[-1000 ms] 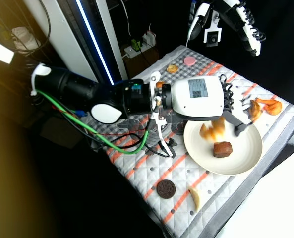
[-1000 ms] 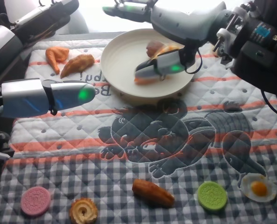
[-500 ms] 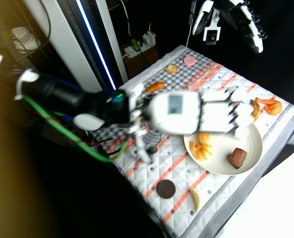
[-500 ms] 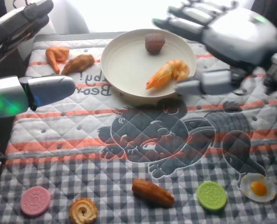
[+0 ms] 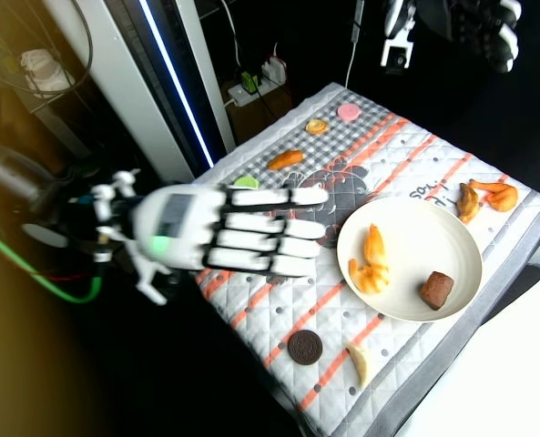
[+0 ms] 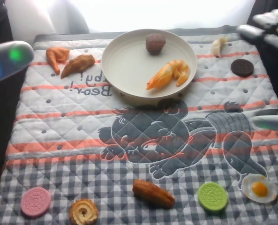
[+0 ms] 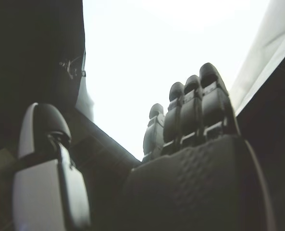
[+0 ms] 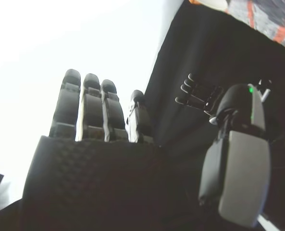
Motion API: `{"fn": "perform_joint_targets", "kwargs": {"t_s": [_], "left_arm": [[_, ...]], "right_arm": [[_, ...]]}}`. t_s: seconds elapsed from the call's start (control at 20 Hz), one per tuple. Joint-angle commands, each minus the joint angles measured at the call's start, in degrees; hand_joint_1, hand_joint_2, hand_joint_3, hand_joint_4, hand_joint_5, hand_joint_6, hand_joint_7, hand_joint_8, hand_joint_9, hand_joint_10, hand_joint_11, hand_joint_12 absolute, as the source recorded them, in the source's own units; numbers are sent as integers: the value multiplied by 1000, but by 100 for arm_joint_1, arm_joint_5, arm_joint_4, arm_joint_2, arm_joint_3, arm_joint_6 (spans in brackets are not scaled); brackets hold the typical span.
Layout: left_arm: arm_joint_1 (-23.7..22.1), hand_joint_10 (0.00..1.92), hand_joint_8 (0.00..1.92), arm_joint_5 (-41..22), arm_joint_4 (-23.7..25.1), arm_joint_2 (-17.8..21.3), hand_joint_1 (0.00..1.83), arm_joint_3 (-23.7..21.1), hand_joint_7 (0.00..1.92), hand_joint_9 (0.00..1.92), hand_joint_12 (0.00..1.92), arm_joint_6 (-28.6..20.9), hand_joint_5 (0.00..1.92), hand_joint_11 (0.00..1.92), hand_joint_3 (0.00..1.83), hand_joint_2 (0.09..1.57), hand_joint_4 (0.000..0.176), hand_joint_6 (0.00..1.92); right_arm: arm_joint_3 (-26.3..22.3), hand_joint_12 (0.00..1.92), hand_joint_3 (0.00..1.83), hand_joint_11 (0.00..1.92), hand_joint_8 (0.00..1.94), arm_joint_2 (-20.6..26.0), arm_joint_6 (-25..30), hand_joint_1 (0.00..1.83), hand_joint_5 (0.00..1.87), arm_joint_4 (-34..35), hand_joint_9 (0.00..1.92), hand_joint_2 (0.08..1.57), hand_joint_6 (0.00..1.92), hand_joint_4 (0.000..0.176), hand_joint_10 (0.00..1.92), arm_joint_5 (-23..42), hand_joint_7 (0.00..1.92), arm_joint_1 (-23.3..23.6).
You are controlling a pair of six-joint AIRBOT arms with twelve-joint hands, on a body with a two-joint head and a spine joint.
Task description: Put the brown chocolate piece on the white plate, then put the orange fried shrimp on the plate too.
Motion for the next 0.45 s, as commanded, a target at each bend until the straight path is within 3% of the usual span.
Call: {"fn": "perform_joint_targets", "kwargs": {"t_s": [0.0, 0.05, 0.15, 0.2, 0.3, 0.35, 0.4], "left_arm": [[23, 3, 1, -1096, 52, 47, 749, -63, 152, 119, 369, -86, 0, 0, 9, 908, 154, 0], [90, 2, 2, -1264, 75, 60, 733, -112, 164, 124, 305, -86, 2, 0, 7, 914, 172, 0], [181, 3, 2, -1595, 194, 109, 687, -208, 209, 167, 521, -88, 31, 0, 2, 926, 170, 3], [193, 6, 3, -1707, 258, 118, 657, -220, 221, 186, 636, -136, 43, 0, 4, 940, 144, 3], [200, 24, 9, -1862, 325, 118, 576, -169, 315, 317, 1017, -300, 94, 0, 8, 972, 26, 6], [192, 21, 5, -1943, 343, 124, 384, -89, 319, 327, 1066, -393, 92, 0, 42, 1049, 4, 2], [148, 14, 0, -1984, 351, 127, 178, -27, 306, 328, 989, -436, 89, 0, 43, 1109, 0, 0]], "right_arm": [[-92, 0, 0, 0, 6, 102, 47, 615, 0, 160, 15, 881, 0, 176, 6, 1377, 24, -109], [-192, 0, 1, 0, 12, 175, 47, 626, 0, 219, 24, 905, 0, 176, 8, 1597, 42, -301], [-413, 55, 1, 125, 7, 329, 47, 594, 67, 257, 148, 913, 4, 176, 13, 2199, 152, -716], [-500, 49, 13, 109, 10, 373, 47, 593, 97, 256, 151, 946, 11, 156, 8, 2452, 176, -851], [-561, 78, 23, 166, 11, 404, 46, 413, 20, 233, 171, 1053, 0, 74, 11, 2464, 201, -875], [-544, 105, 11, 249, 8, 413, 41, 421, 16, 177, 250, 1093, 1, 55, 15, 2464, 261, -868], [-534, 56, 5, 175, 1, 413, 38, 574, 178, 145, 207, 1117, 16, 72, 2, 2465, 236, -804]]}}
